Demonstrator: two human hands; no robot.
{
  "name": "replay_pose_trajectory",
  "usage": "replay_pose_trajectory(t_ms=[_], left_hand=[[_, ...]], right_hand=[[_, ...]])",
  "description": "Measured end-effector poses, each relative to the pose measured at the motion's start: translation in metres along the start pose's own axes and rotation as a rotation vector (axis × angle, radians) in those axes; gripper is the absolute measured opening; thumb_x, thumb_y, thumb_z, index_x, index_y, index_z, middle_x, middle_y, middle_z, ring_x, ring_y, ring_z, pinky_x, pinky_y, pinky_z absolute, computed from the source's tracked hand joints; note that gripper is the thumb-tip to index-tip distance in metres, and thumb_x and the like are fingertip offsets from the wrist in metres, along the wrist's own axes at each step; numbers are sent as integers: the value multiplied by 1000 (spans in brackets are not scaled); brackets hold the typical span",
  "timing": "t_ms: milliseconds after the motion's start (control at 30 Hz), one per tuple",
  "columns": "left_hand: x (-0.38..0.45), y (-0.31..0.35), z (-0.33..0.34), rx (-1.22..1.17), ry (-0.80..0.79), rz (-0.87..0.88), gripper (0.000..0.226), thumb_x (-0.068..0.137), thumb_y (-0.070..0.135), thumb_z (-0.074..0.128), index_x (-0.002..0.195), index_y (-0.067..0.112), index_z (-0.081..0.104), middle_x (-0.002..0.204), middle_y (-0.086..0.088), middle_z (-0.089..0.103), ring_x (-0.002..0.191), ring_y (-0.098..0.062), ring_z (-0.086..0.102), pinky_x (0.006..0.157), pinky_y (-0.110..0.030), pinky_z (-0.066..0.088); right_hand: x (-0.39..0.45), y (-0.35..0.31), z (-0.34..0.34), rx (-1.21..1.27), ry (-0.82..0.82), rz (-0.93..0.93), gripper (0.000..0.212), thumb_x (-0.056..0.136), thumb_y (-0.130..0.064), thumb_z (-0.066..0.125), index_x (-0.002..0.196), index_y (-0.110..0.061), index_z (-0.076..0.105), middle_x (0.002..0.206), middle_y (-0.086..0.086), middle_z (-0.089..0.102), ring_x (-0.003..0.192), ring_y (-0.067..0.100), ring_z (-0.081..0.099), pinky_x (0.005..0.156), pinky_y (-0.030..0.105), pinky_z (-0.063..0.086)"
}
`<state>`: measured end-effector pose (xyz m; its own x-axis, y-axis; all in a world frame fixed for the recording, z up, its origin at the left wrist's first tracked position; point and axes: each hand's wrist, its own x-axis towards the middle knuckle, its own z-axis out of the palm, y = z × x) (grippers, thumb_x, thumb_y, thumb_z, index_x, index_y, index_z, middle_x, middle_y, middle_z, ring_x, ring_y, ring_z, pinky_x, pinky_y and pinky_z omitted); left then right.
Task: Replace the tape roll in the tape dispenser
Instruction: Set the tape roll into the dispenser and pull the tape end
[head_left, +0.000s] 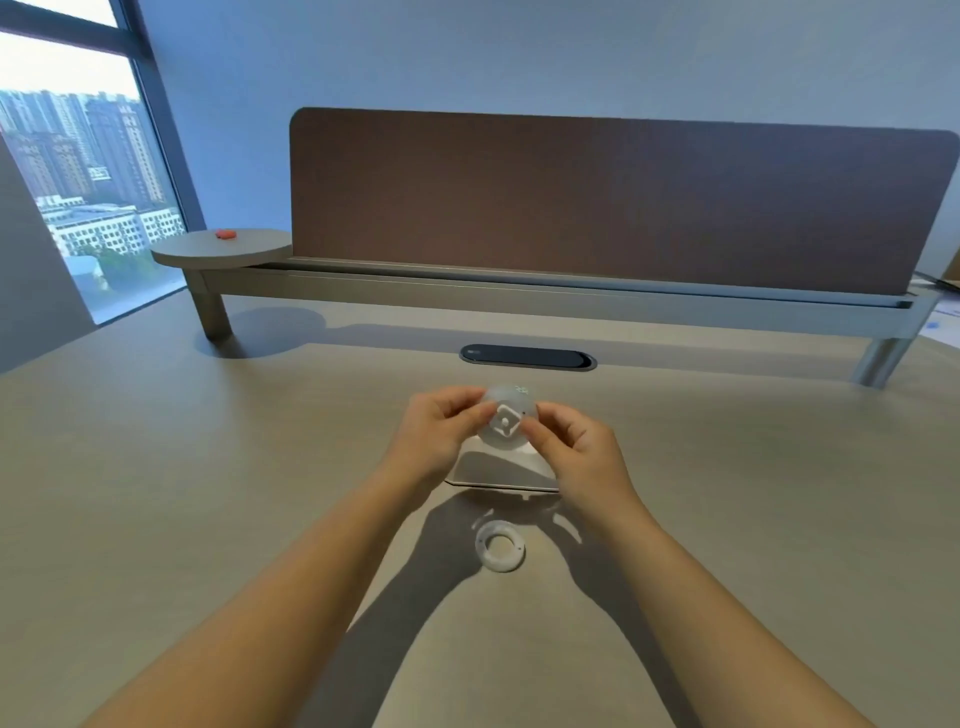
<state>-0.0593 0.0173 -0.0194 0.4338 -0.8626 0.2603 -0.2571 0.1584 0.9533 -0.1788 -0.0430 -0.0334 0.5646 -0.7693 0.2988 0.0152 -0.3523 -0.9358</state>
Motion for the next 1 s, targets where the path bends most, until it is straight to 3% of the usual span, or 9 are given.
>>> replay_pose_trajectory(t_ms=[100,200,333,467,633,767,1000], left_hand=[[24,-3,-9,130,35,29,23,85,10,49,103,2,61,82,0,59,78,-10,54,70,-15,43],[38,-13,-15,240,45,42,24,85,11,49,104,3,60,95,-8,58,89,-17,52,73,-18,41],[41,-25,-13,322,22,23,26,84,10,50,108,5,57,100,-6,56,95,-17,51,81,-24,39],[41,-31,-13,408,-2,3,25,84,12,51,106,5,58,96,-3,55,90,-15,50,70,-16,41],[41,-37,-16,524,-14,-4,25,83,16,52,106,7,59,99,-1,53,91,-14,47,80,-27,39],[43,-38,-16,607,-29,11,24,82,17,54,102,7,62,116,-9,56,99,-17,47,87,-28,38],[45,-40,-17,609,-130,-69,32,83,18,53,114,11,58,126,-7,58,115,-23,49,99,-39,41]], right_hand=[[19,10,-5,-218,62,15,35,85,-20,55,120,-15,50,117,1,51,109,17,46,91,32,41],[30,23,-9,-401,42,51,45,83,-22,59,125,-16,45,133,6,45,123,22,38,103,39,33],[33,39,-4,-424,-37,155,49,80,-23,62,125,-19,44,133,7,45,120,24,39,102,42,36],[35,44,-2,-398,-70,170,45,80,-21,62,122,-16,47,131,9,45,119,25,40,101,41,37],[35,48,2,-392,-55,170,41,81,-19,62,120,-14,50,129,10,46,116,25,41,99,41,41],[34,51,4,-379,-37,169,39,80,-20,62,117,-16,51,126,9,46,115,24,41,100,43,43],[35,52,4,-387,-27,158,35,80,-22,62,114,-17,53,124,8,46,114,24,41,98,42,43]])
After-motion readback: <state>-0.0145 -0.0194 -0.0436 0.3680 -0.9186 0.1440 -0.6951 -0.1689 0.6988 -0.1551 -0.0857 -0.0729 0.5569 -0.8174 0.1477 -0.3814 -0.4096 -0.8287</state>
